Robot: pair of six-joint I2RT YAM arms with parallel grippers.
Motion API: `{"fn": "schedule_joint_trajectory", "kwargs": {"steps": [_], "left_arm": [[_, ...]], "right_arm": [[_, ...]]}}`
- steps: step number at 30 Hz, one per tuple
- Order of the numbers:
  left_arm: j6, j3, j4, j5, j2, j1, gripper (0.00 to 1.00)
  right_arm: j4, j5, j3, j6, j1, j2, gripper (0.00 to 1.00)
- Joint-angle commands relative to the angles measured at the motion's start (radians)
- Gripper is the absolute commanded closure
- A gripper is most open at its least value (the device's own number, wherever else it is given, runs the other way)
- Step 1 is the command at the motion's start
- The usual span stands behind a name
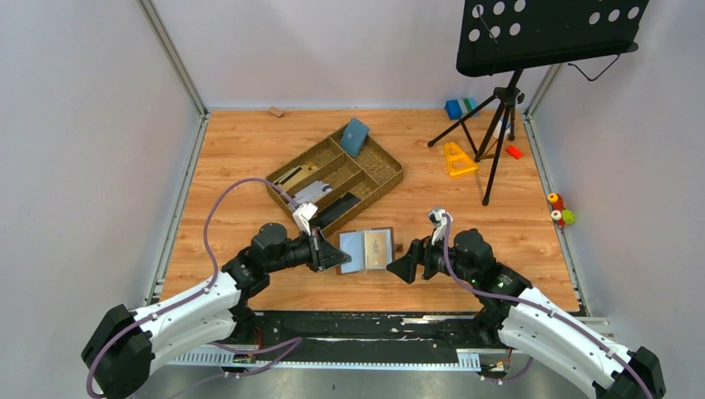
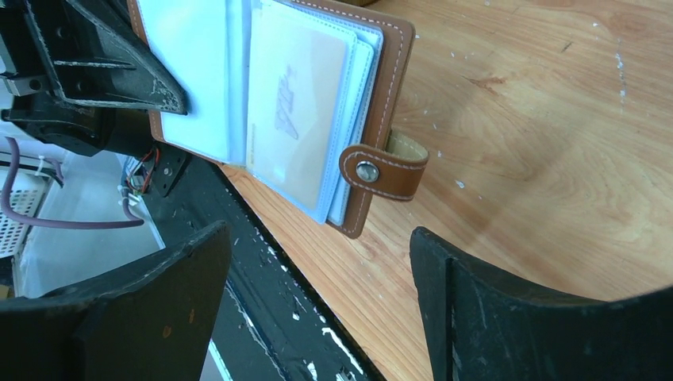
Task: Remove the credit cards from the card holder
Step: Remove the credit card from the card holder.
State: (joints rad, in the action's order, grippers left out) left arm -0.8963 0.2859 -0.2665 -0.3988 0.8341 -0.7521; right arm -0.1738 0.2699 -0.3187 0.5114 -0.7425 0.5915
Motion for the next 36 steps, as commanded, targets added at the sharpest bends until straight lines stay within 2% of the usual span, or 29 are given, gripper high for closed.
{"fn": "schedule_joint_trajectory", "kwargs": {"steps": [1, 7, 12, 16, 19, 22, 29, 34, 36], "left_arm": [[-0.02, 0.0, -0.117, -0.051, -0.006, 0.0, 1.0], [-0.075, -0.021, -0.236, -0.094, 0.028, 0.0, 1.0], [-0.106, -0.036, -0.307, -0.125, 0.059, 0.0, 1.0], [-0.111, -0.041, -0.305, -0.124, 0.051, 0.0, 1.0], [-0.11, -0.039, -0.291, -0.119, 0.04, 0.0, 1.0], [-0.113, -0.035, -0.287, -0.124, 0.03, 0.0, 1.0], [-0.12, -0.04, -0.274, -0.118, 0.005, 0.0, 1.0], [-0.125, -0.034, -0.275, -0.118, 0.002, 0.0, 1.0], [-0.125, -0.036, -0.275, -0.115, 0.006, 0.0, 1.0]], "right_arm": [[0.097, 0.036, 0.029, 0.027, 0.005, -0.002, 0.18], [0.166, 0.082, 0.064, 0.042, 0.005, -0.007, 0.18], [0.165, 0.043, 0.064, 0.056, 0.014, 0.007, 0.19], [0.093, -0.071, 0.054, 0.091, 0.038, 0.001, 0.36], [0.075, -0.068, 0.058, 0.103, 0.072, -0.004, 0.45], [0.073, -0.04, 0.063, 0.109, 0.101, -0.005, 0.48], [0.137, 0.035, 0.092, 0.139, 0.142, -0.031, 0.59], [0.165, 0.112, 0.084, 0.118, 0.151, -0.016, 0.58], [0.146, 0.082, 0.082, 0.113, 0.154, -0.029, 0.57]]}}
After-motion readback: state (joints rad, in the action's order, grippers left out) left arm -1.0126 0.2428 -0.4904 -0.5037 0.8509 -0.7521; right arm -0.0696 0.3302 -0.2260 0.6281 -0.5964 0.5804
